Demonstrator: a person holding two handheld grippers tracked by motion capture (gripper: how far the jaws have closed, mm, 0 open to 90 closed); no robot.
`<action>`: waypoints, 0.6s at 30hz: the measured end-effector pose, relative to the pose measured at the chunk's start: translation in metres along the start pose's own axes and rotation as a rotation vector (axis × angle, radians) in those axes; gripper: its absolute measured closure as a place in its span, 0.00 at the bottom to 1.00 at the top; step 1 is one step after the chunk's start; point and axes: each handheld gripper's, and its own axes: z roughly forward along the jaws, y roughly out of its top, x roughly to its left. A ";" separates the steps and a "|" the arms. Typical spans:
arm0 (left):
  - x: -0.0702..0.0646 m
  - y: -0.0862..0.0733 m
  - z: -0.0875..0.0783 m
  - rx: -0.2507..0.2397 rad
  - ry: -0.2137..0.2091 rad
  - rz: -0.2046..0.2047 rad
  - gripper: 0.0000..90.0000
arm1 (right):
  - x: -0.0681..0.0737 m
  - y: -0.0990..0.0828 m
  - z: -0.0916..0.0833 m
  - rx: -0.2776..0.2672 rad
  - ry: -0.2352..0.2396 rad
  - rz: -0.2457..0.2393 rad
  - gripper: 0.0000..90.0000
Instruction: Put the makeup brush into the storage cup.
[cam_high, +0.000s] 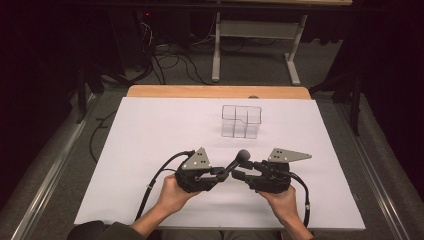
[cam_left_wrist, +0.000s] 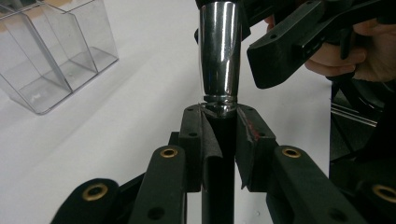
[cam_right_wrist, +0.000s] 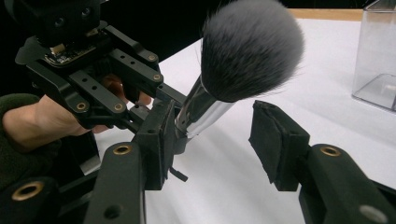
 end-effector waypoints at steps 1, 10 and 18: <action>0.000 0.000 0.000 -0.001 0.000 0.002 0.82 | 0.000 0.000 0.000 0.000 0.000 0.003 0.58; -0.001 0.000 0.001 0.002 -0.003 0.008 0.82 | 0.000 0.001 0.004 -0.004 0.034 0.024 0.61; -0.001 0.000 0.002 0.007 -0.007 0.007 0.82 | 0.002 0.002 0.006 -0.012 0.049 0.037 0.65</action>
